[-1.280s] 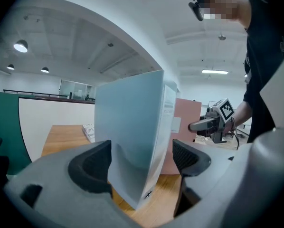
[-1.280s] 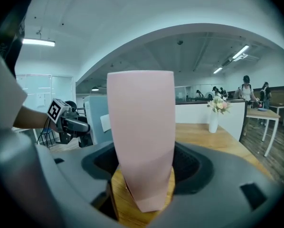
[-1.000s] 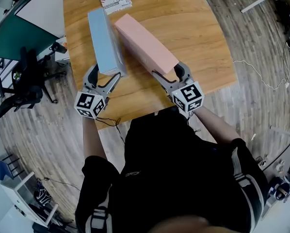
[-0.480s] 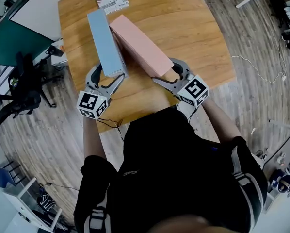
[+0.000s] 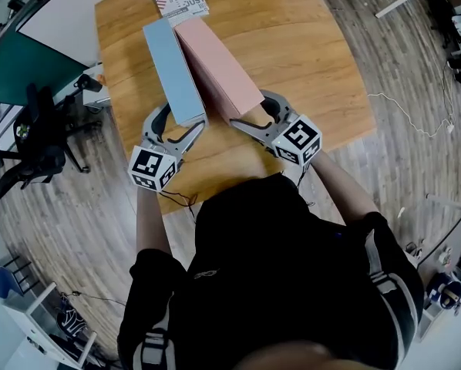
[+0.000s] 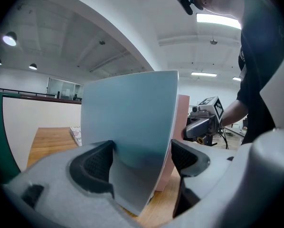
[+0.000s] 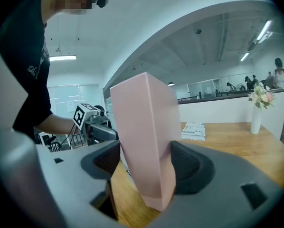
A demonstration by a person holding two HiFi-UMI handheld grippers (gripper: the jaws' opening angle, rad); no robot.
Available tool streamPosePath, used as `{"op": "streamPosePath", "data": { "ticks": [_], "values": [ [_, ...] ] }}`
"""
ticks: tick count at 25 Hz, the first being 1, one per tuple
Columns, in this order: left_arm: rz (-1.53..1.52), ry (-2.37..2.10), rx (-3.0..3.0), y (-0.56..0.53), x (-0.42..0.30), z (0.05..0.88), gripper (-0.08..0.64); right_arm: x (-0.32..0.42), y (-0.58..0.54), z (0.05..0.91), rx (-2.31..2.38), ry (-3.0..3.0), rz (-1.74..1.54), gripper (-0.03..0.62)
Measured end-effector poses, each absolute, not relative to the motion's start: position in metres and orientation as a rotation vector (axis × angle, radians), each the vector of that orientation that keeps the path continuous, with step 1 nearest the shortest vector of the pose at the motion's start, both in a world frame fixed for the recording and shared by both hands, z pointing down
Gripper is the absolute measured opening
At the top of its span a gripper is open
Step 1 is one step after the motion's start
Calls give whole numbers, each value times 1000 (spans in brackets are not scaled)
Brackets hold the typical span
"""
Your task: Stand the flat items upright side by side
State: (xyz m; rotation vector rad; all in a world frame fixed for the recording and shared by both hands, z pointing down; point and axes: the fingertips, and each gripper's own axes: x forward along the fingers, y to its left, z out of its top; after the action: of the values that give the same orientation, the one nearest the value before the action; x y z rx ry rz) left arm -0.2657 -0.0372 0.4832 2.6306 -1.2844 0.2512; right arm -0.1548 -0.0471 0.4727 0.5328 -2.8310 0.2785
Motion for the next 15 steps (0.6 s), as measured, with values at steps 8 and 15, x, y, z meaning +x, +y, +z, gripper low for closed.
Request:
{"op": "streamPosePath", "data": {
  "ticks": [8, 15],
  "values": [
    [277, -1263, 2645, -38, -264, 486, 393, -183, -48, 483, 412, -2818, 193, 348],
    [290, -1275, 2641, -42, -267, 486, 390, -200, -61, 484, 387, -2819, 163, 348]
  ]
}}
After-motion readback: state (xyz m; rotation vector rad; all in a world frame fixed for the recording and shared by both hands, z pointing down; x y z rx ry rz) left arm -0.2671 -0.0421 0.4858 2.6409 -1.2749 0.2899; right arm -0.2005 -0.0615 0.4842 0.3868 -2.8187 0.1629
